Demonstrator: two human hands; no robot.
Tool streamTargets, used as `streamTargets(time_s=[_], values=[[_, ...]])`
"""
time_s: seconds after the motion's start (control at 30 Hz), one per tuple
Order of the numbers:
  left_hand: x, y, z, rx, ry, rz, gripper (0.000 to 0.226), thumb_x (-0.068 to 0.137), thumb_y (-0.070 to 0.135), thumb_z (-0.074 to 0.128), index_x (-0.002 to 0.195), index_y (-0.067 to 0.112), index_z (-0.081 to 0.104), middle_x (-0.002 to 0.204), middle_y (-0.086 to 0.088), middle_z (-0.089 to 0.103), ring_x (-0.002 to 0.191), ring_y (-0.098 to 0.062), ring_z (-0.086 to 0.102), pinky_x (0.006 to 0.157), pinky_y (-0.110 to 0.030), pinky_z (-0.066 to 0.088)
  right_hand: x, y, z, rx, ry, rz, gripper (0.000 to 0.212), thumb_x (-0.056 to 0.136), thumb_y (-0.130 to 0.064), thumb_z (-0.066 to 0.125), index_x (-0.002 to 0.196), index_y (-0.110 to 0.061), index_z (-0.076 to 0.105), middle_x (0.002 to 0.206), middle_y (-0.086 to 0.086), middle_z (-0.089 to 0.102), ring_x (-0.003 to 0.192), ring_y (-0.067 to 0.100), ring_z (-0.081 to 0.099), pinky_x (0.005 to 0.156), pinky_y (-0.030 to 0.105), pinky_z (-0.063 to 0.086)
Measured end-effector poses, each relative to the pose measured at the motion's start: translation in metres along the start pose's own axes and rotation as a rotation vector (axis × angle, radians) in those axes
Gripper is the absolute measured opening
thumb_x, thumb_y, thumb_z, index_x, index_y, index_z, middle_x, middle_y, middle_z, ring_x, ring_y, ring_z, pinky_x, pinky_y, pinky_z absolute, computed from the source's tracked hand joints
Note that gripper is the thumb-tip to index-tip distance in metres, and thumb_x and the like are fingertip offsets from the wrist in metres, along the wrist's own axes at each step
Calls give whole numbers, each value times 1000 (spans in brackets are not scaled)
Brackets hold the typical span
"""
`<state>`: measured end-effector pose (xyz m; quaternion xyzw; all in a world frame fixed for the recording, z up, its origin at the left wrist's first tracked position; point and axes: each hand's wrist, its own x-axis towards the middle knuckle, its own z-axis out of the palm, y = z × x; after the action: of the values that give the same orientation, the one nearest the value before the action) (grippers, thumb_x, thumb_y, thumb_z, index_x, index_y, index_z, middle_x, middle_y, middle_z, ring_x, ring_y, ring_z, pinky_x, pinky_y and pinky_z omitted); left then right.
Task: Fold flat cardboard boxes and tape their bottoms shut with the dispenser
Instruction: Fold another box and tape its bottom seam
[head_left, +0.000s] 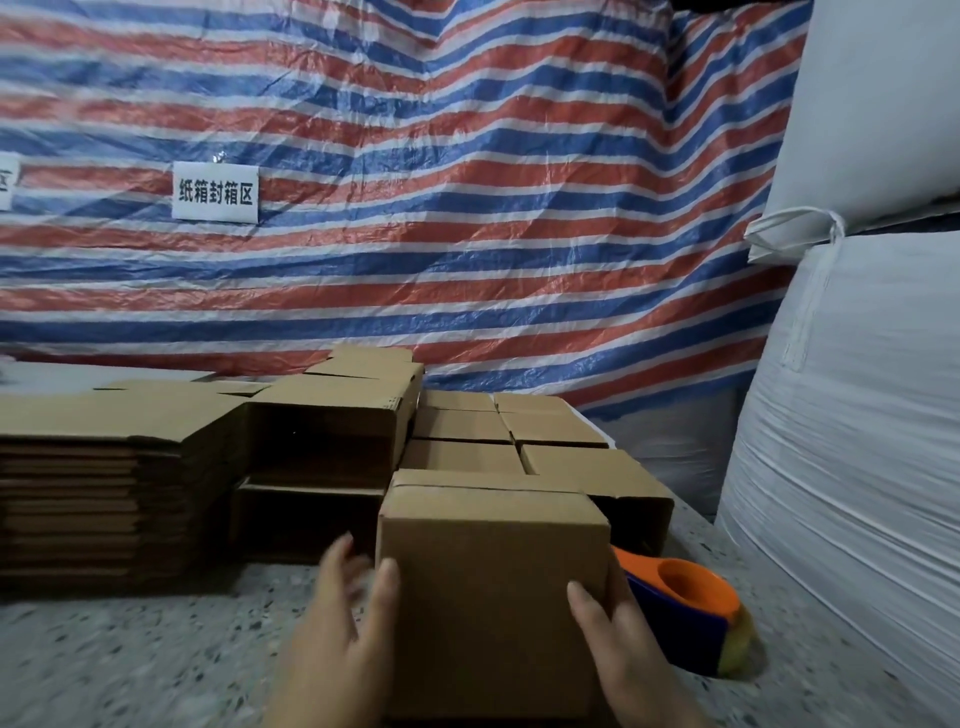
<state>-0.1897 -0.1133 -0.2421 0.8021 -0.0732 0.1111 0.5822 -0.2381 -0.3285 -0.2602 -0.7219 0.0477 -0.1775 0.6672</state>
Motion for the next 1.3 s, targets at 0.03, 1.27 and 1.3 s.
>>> streamTargets(time_s=[0.03,1.27,1.3], values=[[-2,1,2,-41,-15,-56,63,95,56,38,150,27,31,137,-1,52,116,-17,53,96,-36,41,0,-9,4,-35,40,-12,46,80,-54,59,125,-54,48,115,-17,69,96,1,70,69,15,56],[223,184,22,52,-120,406,45,100,34,29,142,27,44,125,-1,54,115,-19,52,100,-40,44,201,-180,-12,-139,200,-184,55,99,-66,29,130,-29,54,132,5,59,118,24,56,98,45,50],[248,186,32,84,-124,405,44,100,34,29,140,26,45,122,-1,55,113,-19,52,99,-40,44,228,-178,-13,-139,207,-161,60,98,-66,28,137,-26,50,139,8,55,125,28,53,106,50,46]])
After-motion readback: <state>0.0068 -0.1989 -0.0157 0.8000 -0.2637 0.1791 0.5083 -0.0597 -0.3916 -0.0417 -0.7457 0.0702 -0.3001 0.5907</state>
